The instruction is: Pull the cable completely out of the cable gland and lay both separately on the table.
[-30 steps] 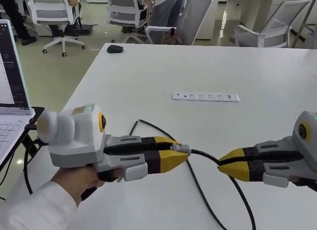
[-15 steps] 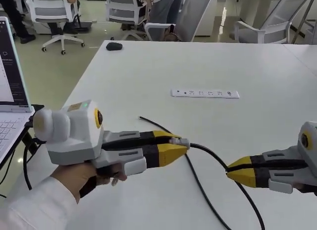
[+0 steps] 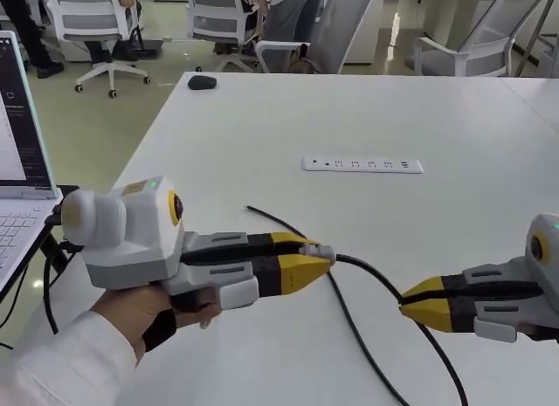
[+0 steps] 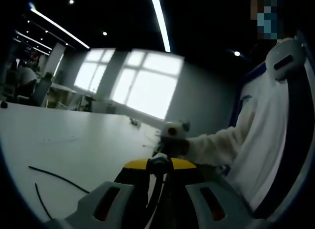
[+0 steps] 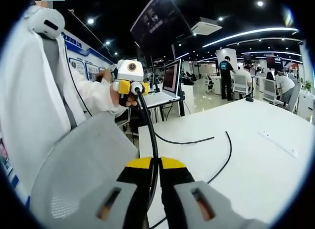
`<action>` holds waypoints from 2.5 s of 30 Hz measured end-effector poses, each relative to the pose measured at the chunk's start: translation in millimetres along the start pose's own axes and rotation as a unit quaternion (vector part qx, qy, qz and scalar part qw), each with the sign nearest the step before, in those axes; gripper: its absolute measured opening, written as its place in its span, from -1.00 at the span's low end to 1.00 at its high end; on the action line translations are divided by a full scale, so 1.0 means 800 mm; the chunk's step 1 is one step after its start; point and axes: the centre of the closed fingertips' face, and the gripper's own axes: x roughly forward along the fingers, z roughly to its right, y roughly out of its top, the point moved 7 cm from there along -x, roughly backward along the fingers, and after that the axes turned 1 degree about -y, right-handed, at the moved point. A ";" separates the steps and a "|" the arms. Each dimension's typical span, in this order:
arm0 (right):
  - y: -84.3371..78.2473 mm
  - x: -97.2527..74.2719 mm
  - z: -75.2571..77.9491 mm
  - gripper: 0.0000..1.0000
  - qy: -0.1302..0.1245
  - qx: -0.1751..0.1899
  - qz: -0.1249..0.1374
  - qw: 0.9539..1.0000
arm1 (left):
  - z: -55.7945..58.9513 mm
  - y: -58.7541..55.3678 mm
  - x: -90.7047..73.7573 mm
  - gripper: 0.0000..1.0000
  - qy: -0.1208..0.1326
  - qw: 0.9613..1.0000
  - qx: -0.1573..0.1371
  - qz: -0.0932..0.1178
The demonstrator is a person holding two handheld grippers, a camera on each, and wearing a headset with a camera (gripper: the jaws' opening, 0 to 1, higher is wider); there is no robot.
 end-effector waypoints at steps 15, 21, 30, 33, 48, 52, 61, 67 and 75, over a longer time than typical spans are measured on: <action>0.054 0.001 -0.008 -0.47 0.011 0.004 0.015 1.000 | 0.001 -0.006 0.008 -0.68 -0.006 1.000 0.000 -0.020; 0.099 0.008 -0.022 -0.42 0.037 -0.024 0.059 0.997 | 0.001 -0.008 0.011 -0.68 -0.010 1.000 0.000 -0.023; 0.109 0.029 -0.030 -0.55 0.057 -0.064 0.028 0.996 | 0.005 -0.004 0.014 -0.68 -0.017 1.000 0.005 -0.021; 0.103 0.033 -0.028 -0.71 0.063 -0.064 0.016 0.996 | 0.007 -0.003 0.015 -0.68 -0.020 1.000 0.008 -0.021; 0.097 0.036 -0.029 -0.93 0.075 -0.060 0.020 0.995 | 0.005 -0.001 0.015 -0.68 -0.020 1.000 0.010 -0.018; 0.096 0.036 -0.029 -0.93 0.073 -0.061 0.018 0.995 | 0.005 -0.002 0.016 -0.68 -0.020 1.000 0.010 -0.020; 0.090 0.024 -0.019 -0.94 0.058 -0.052 0.013 0.997 | 0.001 -0.001 0.008 -0.68 -0.009 1.000 0.009 -0.022; 0.082 0.019 -0.016 -0.94 0.052 -0.055 -0.001 0.997 | -0.002 -0.001 0.006 -0.68 -0.008 1.000 0.011 -0.026; 0.065 0.008 -0.009 -0.94 0.035 -0.064 -0.035 0.997 | -0.005 -0.001 0.002 -0.68 -0.005 1.000 0.010 -0.026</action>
